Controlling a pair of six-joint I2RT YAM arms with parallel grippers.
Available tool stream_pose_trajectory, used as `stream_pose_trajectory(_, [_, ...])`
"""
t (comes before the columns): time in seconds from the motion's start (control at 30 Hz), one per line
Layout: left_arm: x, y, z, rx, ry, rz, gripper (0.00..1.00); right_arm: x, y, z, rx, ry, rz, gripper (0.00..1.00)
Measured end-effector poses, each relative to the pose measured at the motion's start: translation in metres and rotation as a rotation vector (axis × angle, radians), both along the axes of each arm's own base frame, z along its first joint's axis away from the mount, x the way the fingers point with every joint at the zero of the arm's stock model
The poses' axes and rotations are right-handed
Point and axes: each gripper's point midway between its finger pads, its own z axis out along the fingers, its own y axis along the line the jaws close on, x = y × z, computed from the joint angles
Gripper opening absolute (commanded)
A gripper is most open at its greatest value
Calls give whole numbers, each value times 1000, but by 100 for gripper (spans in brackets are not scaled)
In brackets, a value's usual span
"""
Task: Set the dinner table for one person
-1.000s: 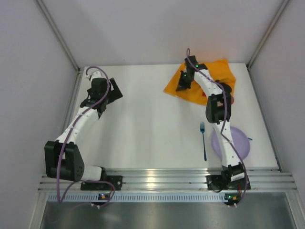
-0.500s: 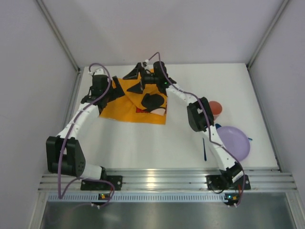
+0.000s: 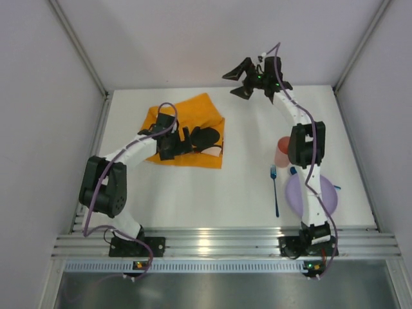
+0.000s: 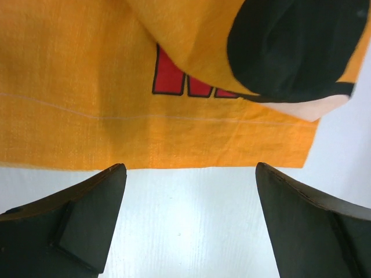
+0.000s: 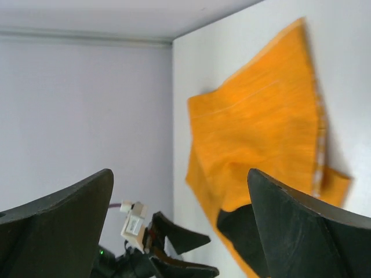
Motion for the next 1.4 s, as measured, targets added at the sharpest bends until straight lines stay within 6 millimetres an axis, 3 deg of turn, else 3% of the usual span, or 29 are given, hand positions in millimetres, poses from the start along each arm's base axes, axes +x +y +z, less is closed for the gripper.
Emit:
stream_pose_trajectory(0.13, [-17,3,-26,30,99,-3,90,11,-32,-29,-174,13,-95,100])
stream_pose_trajectory(0.3, [-32,6,-48,52,175,-13,70,3,-38,-73,-364,50,-104,100])
stream_pose_trajectory(0.5, [-32,6,-57,72,195,-38,47,2,-15,-105,-475,17,-73,100])
stream_pose_trajectory(0.73, [-34,10,-62,109,214,-85,6,-16,20,-154,-511,67,-6,100])
stream_pose_trajectory(0.77, [-35,12,-62,115,217,-90,0,-16,27,-153,-498,51,4,100])
stream_pose_trajectory(0.97, [-47,20,-63,122,233,-98,0,-16,50,-152,-463,21,15,98])
stream_pose_trajectory(1.23, [-58,36,-64,116,271,-75,0,-6,62,-150,-431,-26,-13,86])
stream_pose_trajectory(1.27, [-58,37,-64,117,271,-76,0,-5,61,-151,-436,-28,-19,83])
stream_pose_trajectory(1.37, [-59,38,-64,120,274,-81,3,-1,59,-152,-449,-40,-38,55])
stream_pose_trajectory(1.4, [-59,38,-64,122,275,-83,4,0,58,-151,-451,-44,-44,39])
